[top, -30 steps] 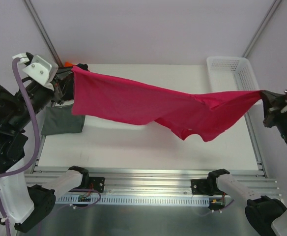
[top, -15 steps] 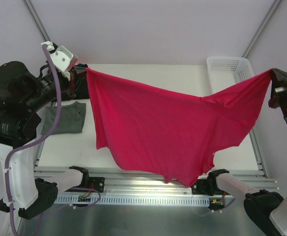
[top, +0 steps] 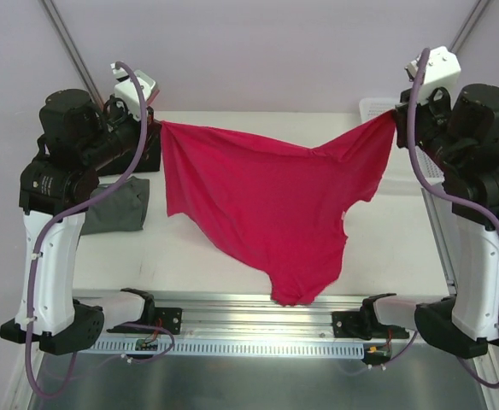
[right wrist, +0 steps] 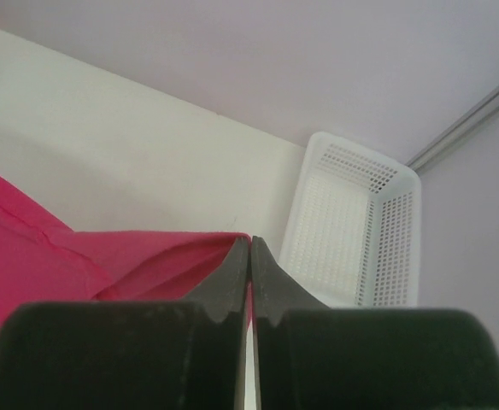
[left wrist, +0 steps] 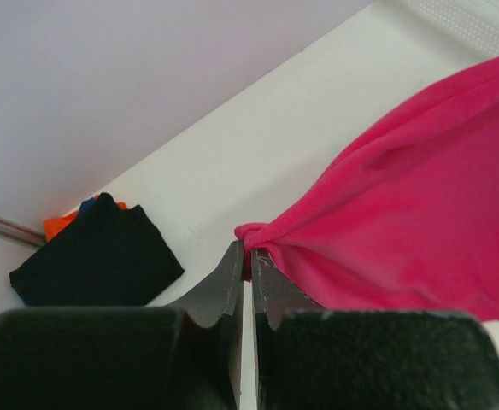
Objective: Fold and stack the t-shirts
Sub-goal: Flatten the tshirt out
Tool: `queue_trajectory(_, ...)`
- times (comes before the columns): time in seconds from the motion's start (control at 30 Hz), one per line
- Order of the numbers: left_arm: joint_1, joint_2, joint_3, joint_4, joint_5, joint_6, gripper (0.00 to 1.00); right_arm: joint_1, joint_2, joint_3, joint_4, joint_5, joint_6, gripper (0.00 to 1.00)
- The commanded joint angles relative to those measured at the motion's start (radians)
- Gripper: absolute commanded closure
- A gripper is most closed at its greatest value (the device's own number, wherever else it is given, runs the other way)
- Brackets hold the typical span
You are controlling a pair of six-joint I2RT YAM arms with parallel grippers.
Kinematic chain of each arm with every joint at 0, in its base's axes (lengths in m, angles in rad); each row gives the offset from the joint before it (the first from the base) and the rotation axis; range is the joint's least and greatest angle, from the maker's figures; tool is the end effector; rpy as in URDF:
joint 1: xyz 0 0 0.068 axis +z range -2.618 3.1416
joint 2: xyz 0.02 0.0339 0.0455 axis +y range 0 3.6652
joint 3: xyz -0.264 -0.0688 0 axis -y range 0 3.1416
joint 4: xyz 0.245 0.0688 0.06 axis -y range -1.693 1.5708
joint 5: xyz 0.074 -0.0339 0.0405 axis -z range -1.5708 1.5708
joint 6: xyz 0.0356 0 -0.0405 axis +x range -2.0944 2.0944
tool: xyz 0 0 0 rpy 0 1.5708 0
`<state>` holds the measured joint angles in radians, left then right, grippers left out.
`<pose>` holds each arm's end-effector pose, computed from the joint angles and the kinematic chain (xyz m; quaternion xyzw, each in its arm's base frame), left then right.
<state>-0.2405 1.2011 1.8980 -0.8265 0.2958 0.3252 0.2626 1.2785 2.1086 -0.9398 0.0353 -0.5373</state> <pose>0.1734 -0.0532 0.5490 0.3008 0.6865 -0.0830 0.6567 0.1683 0.0439 0.5756 -0.2791 0.6905 -0.1044 0.6591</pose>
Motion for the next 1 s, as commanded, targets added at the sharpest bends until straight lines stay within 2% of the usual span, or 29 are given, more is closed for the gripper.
queue_trajectory(0.0, 0.009, -0.057, -0.028, 0.043, -0.053, -0.006, 1.0, -0.019, -0.106, 0.004, 0.044, -0.009, 0.04, 1.0)
queue_trajectory(0.33, 0.009, -0.124, -0.212, 0.04, -0.027, -0.038, 1.0, -0.048, -0.174, -0.226, 0.068, -0.028, 0.057, 1.0)
queue_trajectory(0.43, 0.007, -0.133, -0.218, 0.03, -0.011, -0.043, 1.0, -0.06, -0.171, -0.191, 0.044, -0.026, 0.076, 1.0)
queue_trajectory(0.57, 0.007, -0.161, -0.195, 0.032, -0.007, -0.058, 1.0, -0.082, -0.172, -0.064, -0.02, -0.061, 0.068, 1.0)
queue_trajectory(0.83, 0.009, -0.299, -0.136, 0.03, 0.023, -0.055, 1.0, -0.152, -0.332, 0.014, -0.094, -0.104, 0.088, 1.0)
queue_trajectory(0.97, 0.009, -0.318, -0.054, 0.027, 0.049, -0.078, 1.0, -0.161, -0.369, 0.097, -0.123, -0.043, 0.057, 1.0)
